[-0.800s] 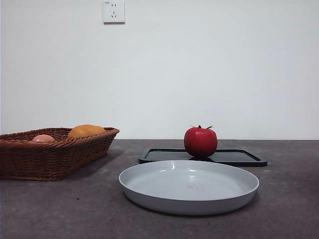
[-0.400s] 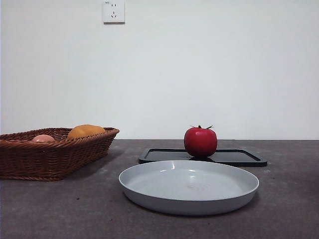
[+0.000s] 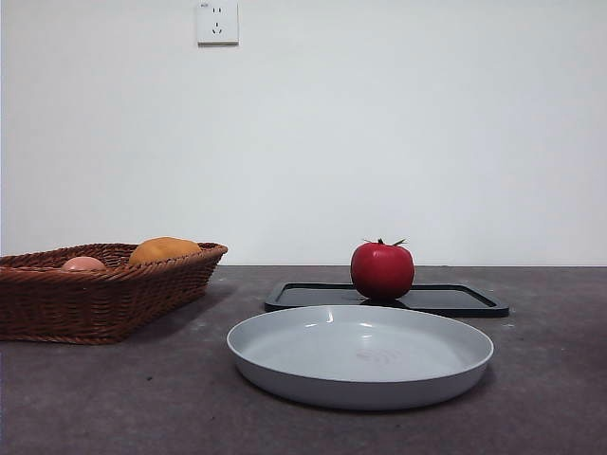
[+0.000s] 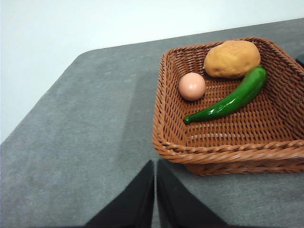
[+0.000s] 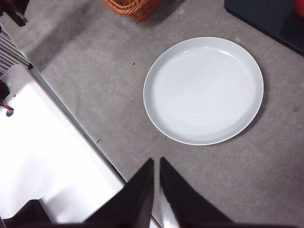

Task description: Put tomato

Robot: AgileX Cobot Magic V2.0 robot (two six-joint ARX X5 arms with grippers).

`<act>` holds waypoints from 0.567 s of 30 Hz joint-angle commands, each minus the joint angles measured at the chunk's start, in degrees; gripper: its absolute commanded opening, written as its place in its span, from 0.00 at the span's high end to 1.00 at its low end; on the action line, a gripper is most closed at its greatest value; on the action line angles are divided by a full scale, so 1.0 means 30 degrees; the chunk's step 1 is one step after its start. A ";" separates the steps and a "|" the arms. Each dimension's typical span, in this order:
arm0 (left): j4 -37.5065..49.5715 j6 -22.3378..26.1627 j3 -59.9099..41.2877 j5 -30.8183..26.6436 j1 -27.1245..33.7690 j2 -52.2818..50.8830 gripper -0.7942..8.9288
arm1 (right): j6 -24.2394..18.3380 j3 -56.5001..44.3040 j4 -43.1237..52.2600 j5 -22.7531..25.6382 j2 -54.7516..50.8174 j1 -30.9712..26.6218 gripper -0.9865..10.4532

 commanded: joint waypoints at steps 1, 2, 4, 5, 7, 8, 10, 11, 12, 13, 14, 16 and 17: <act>-0.0539 -0.0882 -0.0248 0.0007 0.0036 -0.0051 0.91 | 0.0131 0.0153 0.0197 -0.0073 0.0138 0.0117 0.90; -0.0532 -0.0954 -0.0248 0.0007 0.0036 -0.0051 0.91 | 0.0124 0.0153 0.0197 -0.0080 0.0138 0.0117 0.90; -0.0532 -0.0947 -0.0248 0.0007 0.0036 -0.0051 0.91 | 0.0131 0.0153 0.0197 -0.0073 0.0138 0.0117 0.90; -0.0532 -0.0954 -0.0248 0.0007 0.0036 -0.0051 0.91 | 0.0124 0.0153 0.0197 -0.0073 0.0138 0.0117 0.90; -0.0532 -0.0947 -0.0248 0.0007 0.0036 -0.0051 0.91 | 0.0124 0.0153 0.0197 -0.0073 0.0138 0.0117 0.90; -0.0532 -0.0947 -0.0248 0.0007 0.0036 -0.0051 0.91 | 0.0131 0.0153 0.0197 -0.0080 0.0138 0.0117 0.90; -0.0532 -0.0954 -0.0248 0.0007 0.0036 -0.0051 0.91 | 0.0131 0.0153 0.0197 -0.0080 0.0138 0.0117 0.90; -0.0532 -0.0954 -0.0248 0.0007 0.0036 -0.0051 0.91 | 0.0131 0.0153 0.0197 -0.0073 0.0138 0.0117 0.90; -0.0532 -0.0954 -0.0248 0.0007 0.0036 -0.0051 0.91 | 0.0124 0.0153 0.0197 -0.0073 0.0138 0.0117 0.90; -0.0532 -0.0954 -0.0248 0.0007 0.0036 -0.0051 0.91 | 0.0124 0.0153 0.0197 -0.0073 0.0138 0.0117 0.90; -0.0532 -0.0947 -0.0248 0.0007 0.0036 -0.0051 0.91 | 0.0124 0.0153 0.0197 -0.0073 0.0138 0.0117 0.90; -0.0532 -0.0954 -0.0248 0.0007 0.0036 -0.0051 0.91 | 0.0131 0.0153 0.0197 -0.0073 0.0138 0.0117 0.90; -0.0532 -0.0947 -0.0248 0.0007 0.0036 -0.0051 0.91 | 0.0131 0.0153 0.0197 -0.0073 0.0138 0.0117 0.90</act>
